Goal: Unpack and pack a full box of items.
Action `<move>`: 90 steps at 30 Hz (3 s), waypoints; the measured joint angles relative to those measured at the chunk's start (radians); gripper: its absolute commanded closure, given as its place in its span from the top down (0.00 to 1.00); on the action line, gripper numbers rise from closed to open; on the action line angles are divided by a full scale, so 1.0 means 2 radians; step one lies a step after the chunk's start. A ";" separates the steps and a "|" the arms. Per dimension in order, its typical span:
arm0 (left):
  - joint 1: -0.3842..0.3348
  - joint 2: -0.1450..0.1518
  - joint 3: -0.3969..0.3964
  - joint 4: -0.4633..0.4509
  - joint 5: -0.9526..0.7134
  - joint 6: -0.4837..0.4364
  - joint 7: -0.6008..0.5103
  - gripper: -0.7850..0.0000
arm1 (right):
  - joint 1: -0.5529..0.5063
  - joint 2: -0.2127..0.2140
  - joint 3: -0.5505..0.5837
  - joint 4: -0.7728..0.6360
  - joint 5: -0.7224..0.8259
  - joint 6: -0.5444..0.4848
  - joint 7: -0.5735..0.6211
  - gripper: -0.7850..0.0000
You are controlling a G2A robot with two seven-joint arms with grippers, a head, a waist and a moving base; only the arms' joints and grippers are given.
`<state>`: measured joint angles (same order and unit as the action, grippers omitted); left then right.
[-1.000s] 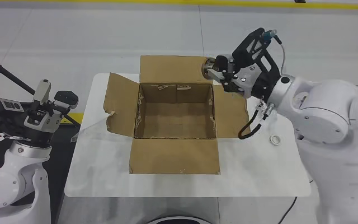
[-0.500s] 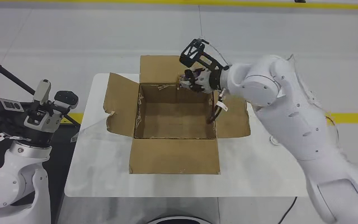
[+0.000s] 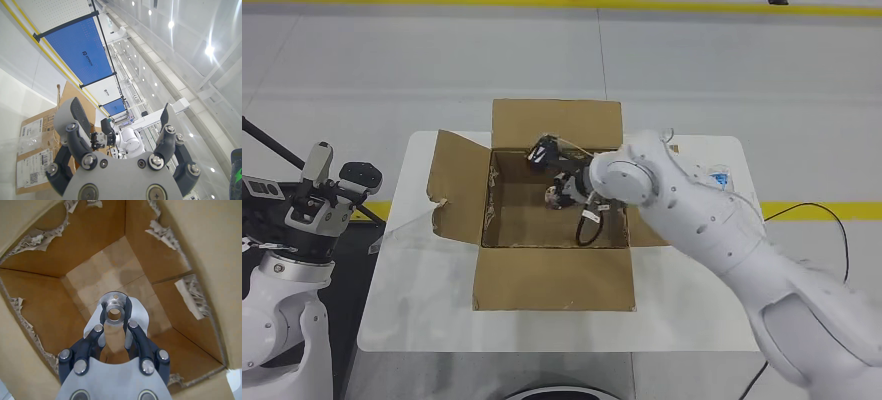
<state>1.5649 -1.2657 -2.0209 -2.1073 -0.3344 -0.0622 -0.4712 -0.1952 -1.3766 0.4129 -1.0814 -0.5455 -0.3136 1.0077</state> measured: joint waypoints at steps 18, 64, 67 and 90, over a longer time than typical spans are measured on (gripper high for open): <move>0.000 0.000 0.000 0.000 0.000 0.000 0.000 1.00 | 0.007 -0.108 -0.068 0.206 -0.030 0.010 -0.032 0.32; 0.000 0.000 0.000 0.000 0.000 0.000 0.000 1.00 | -0.313 0.075 0.393 -0.437 -0.246 0.066 0.128 0.78; 0.000 0.000 0.000 0.000 0.000 0.000 0.000 1.00 | -0.374 0.086 0.474 -0.488 -0.267 0.091 0.141 0.77; 0.000 0.000 0.000 0.000 0.000 0.000 0.000 1.00 | -0.499 0.112 0.678 -0.353 -0.302 0.149 0.173 0.58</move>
<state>1.5649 -1.2657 -2.0209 -2.1073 -0.3344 -0.0622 -0.4712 -1.1935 -1.1516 1.7690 -1.7877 -1.1488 -0.0146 1.3540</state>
